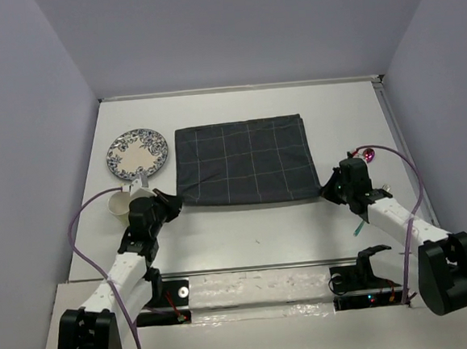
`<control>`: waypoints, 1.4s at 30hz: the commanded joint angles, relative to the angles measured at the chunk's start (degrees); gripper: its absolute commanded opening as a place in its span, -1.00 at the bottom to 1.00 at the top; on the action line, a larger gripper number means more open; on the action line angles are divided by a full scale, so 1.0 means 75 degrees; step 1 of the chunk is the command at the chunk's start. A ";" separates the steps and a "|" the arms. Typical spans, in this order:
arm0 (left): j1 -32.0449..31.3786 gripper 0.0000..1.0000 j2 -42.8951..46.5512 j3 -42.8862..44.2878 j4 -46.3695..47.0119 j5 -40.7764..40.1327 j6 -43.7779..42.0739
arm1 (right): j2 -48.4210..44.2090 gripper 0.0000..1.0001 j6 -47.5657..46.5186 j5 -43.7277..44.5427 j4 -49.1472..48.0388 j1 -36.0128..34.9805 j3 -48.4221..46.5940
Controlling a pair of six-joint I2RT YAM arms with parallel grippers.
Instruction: Set the dinner table for one person
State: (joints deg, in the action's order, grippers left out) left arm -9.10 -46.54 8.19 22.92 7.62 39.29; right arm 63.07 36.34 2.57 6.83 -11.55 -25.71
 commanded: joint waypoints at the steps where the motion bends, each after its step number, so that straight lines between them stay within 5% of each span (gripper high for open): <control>1: 0.0077 -0.95 0.0697 -0.0212 -0.0090 -0.0020 -0.0211 | -0.0638 -1.00 0.0288 -0.0249 0.0084 0.0099 0.0334; 14: 0.0065 -0.21 0.2046 -0.0212 -0.1145 -0.0031 0.0023 | -0.2350 -1.00 0.0768 -0.0975 0.0566 0.0099 0.1179; 18: 0.0065 0.67 0.2256 -0.0108 -0.1239 0.0085 0.0105 | -0.2327 -0.34 0.0594 -0.1104 0.0741 0.0099 0.0933; 21: 0.0065 0.97 0.2338 0.0208 -0.1286 0.0249 0.0117 | -0.2210 -0.07 0.0359 -0.1209 0.0929 0.0099 0.0325; 24: 0.0065 0.98 0.2374 0.1051 -0.1520 0.0542 -0.0046 | -0.2221 0.17 0.0182 -0.1397 0.1163 0.0099 -0.0366; 28: 0.0054 0.98 0.2421 0.2735 -0.1988 0.0660 -0.0503 | -0.2105 0.22 0.0205 -0.1782 0.0931 0.0099 -0.1058; 34: -0.0238 0.98 0.2268 0.4729 -0.2761 0.0520 -0.2140 | -0.0574 0.22 0.0463 -0.0827 0.0170 -0.1738 -0.2368; 42: -0.0731 0.98 0.2841 0.5249 -0.2927 -0.0626 -0.3316 | 0.2951 -0.19 0.0897 0.0313 -0.1660 -0.3896 -0.4711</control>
State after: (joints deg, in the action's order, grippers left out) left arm -13.39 -27.59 47.55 2.42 8.51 20.58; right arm 75.22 41.17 -2.04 4.40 -36.14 -51.11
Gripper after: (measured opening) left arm 0.989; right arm 0.458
